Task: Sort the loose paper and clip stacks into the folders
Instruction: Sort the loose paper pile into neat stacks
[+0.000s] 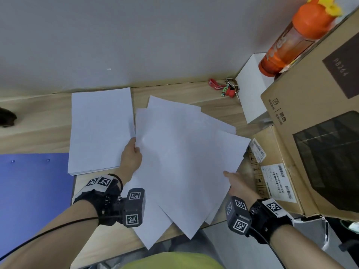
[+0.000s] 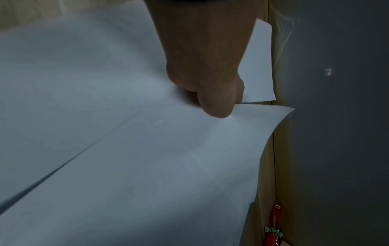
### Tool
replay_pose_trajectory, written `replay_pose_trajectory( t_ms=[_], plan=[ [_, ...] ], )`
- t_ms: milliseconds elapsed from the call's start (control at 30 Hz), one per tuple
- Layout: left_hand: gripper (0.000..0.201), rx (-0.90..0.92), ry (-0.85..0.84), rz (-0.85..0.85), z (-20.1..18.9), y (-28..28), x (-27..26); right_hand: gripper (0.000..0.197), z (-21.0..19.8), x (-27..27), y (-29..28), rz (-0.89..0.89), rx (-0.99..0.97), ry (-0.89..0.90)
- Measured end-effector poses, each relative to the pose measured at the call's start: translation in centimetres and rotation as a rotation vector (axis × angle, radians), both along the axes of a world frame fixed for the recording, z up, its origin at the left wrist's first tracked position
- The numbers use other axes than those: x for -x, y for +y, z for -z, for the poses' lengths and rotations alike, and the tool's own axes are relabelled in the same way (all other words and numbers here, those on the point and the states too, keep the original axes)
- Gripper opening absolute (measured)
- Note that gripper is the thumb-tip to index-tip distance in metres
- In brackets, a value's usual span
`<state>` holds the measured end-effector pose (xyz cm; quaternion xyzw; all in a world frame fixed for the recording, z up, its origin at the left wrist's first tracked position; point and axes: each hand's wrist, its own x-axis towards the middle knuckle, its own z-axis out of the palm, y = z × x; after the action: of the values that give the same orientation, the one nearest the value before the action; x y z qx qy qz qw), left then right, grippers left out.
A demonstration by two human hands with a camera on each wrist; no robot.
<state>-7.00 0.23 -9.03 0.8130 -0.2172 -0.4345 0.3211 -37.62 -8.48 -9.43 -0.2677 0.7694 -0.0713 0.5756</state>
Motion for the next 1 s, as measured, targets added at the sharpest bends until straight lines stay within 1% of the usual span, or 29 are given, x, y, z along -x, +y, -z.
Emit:
replay_pose_trajectory(
  t_ms=[33,133,233,333,367,400,467,533,567,633,700,767,833,900,933,1000],
  plan=[
    [0.05,0.006,0.015,0.037,-0.2,0.0,0.0,0.025,0.4,-0.5,0.1,0.014,-0.008,-0.037],
    [0.058,0.034,0.094,0.139,-0.2,0.3,-0.4,0.022,1.2,-2.0,-0.1,-0.009,-0.005,-0.121],
    [0.064,0.015,0.125,0.275,-0.3,0.3,-0.6,0.034,1.5,-3.5,-0.5,-0.079,0.005,-0.13],
    [0.071,-0.031,0.14,0.35,-0.9,0.2,-1.0,0.033,1.5,-4.7,-0.9,-0.112,-0.014,-0.151],
    [0.072,-0.051,0.163,0.371,-1.3,0.1,-1.2,0.036,1.6,-5.0,-1.0,-0.132,-0.027,-0.161],
    [0.069,-0.069,0.204,0.374,-1.6,0.0,-1.2,0.039,1.5,-5.4,-0.8,-0.144,-0.041,-0.168],
    [0.054,-0.073,0.318,0.33,-2.4,-0.5,-1.0,0.04,1.6,-6.0,-0.4,-0.189,-0.082,-0.205],
    [0.038,-0.057,0.373,0.252,-2.5,-1.1,-0.7,0.034,1.6,-6.5,0.5,-0.249,-0.101,-0.258],
    [0.035,-0.052,0.375,0.225,-2.5,-1.4,-0.5,0.031,1.5,-6.7,0.9,-0.279,-0.09,-0.284],
    [0.051,-0.048,0.341,0.223,-1.8,-1.7,-0.4,0.031,1.3,-6.6,1.4,-0.315,-0.021,-0.281],
    [0.065,-0.071,0.303,0.237,-1.2,-1.8,-0.2,0.029,1.0,-5.5,1.1,-0.278,0.061,-0.226],
    [0.072,-0.077,0.301,0.288,-1.0,-2.0,0.3,0.023,1.1,-3.8,0.4,-0.217,0.117,-0.183],
    [0.07,-0.058,0.291,0.32,-1.3,-2.3,0.9,0.024,1.0,-2.1,-0.1,-0.136,0.171,-0.137],
    [0.057,-0.006,0.297,0.305,-1.9,-2.8,0.7,0.033,1.1,-0.9,-0.6,-0.088,0.199,-0.086],
    [0.052,0.023,0.308,0.296,-2.4,-3.0,0.5,0.036,1.3,-0.4,-0.8,-0.083,0.199,-0.064],
    [0.048,0.069,0.33,0.268,-3.4,-3.4,-0.6,0.039,1.3,-0.2,-1.1,-0.1,0.2,-0.022]
  ],
)
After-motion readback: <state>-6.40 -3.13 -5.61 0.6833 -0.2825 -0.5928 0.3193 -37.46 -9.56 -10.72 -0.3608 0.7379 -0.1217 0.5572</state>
